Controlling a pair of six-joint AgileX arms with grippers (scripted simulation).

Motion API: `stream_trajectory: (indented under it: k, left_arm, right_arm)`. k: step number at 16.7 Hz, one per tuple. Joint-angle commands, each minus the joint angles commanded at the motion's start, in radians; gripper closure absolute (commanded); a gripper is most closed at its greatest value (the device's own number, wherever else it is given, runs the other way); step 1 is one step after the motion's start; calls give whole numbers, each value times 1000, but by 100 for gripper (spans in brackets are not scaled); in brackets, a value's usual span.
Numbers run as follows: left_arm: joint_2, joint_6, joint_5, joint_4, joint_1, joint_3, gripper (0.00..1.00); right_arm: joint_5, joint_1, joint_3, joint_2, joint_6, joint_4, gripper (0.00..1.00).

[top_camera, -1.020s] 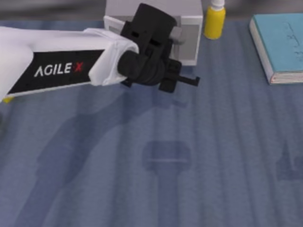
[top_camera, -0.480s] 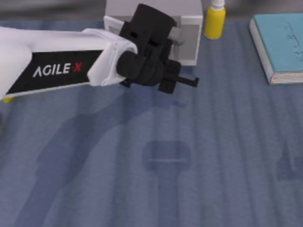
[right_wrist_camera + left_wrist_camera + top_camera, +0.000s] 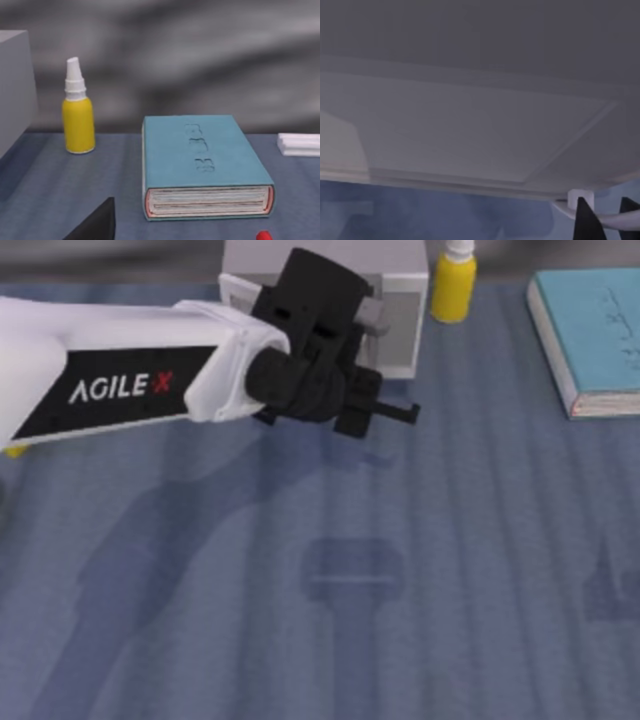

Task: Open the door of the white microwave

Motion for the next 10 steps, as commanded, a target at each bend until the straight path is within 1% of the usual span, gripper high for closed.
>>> stream_trajectory:
  k: [8, 10]
  left_arm:
    - [0, 0, 0, 0, 0, 0, 100]
    - [1, -3, 10, -1, -8, 0, 100]
  right_arm:
    - [0, 0, 0, 0, 0, 0, 0]
    - [0, 0, 0, 0, 0, 0, 0]
